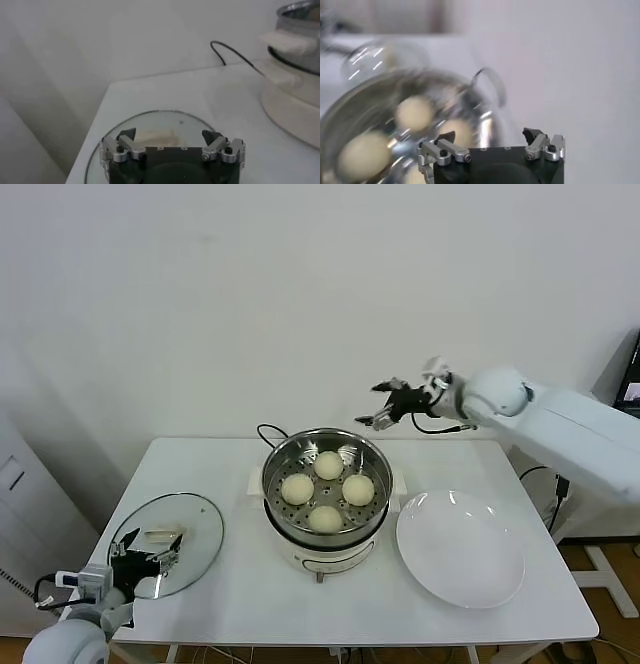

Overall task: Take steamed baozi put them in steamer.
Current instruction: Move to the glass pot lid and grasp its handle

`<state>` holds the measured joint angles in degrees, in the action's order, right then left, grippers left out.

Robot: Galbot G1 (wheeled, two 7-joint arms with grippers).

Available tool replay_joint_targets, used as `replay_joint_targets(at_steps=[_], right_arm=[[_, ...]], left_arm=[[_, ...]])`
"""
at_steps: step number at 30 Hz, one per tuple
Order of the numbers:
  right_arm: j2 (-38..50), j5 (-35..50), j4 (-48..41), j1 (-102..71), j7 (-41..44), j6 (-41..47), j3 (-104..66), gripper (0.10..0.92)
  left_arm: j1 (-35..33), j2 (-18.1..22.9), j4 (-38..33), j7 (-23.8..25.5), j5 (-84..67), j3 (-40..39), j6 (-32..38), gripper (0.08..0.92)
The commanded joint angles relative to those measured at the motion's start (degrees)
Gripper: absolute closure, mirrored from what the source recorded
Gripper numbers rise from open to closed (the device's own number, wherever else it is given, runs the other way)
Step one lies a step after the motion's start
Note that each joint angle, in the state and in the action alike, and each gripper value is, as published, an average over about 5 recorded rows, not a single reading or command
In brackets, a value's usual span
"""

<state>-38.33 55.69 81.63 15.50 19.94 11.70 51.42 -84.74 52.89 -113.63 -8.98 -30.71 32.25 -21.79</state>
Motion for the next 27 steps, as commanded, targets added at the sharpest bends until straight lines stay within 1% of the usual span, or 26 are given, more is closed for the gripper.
replay_joint_targets(at_steps=[1, 4, 7, 10, 14, 19, 27], right_arm=[[3.5, -10.2, 8.2, -45.8, -25.9, -14.9, -49.1, 0.203], [-2.6, -16.5, 10.5, -57.1, -29.9, -15.7, -61.4, 0.203], [-8.4, -23.2, 12.5, -66.4, -29.8, -16.2, -70.7, 0.203], [-12.3, -27.3, 13.7, -74.2, -29.2, -16.6, -77.1, 0.203], [-16.4, -29.4, 14.4, -80.6, -27.1, -17.2, -82.9, 0.203], [-20.1, -30.8, 15.2, -85.4, -24.0, -16.8, -87.7, 0.203], [-23.1, -33.6, 14.3, -87.9, -22.4, -15.7, -89.3, 0.203]], left_arm=[[1.5, 0.2, -0.4, 1.8, 2.5, 1.0, 0.9, 0.177], [1.7, 0.1, 0.4, 3.4, 9.7, 1.5, 3.8, 0.177], [1.9, -0.1, 2.0, 4.1, 16.9, 1.9, 7.8, 0.177], [1.8, -0.4, 4.4, 5.0, 27.2, 1.9, 11.8, 0.177], [0.4, -0.6, 7.6, 5.7, 42.1, 1.9, 17.2, 0.177], [-2.1, -0.2, 9.8, 6.7, 60.3, 2.4, 22.4, 0.177], [-3.8, 3.6, 15.7, 6.1, 81.3, 3.1, 28.6, 0.177]])
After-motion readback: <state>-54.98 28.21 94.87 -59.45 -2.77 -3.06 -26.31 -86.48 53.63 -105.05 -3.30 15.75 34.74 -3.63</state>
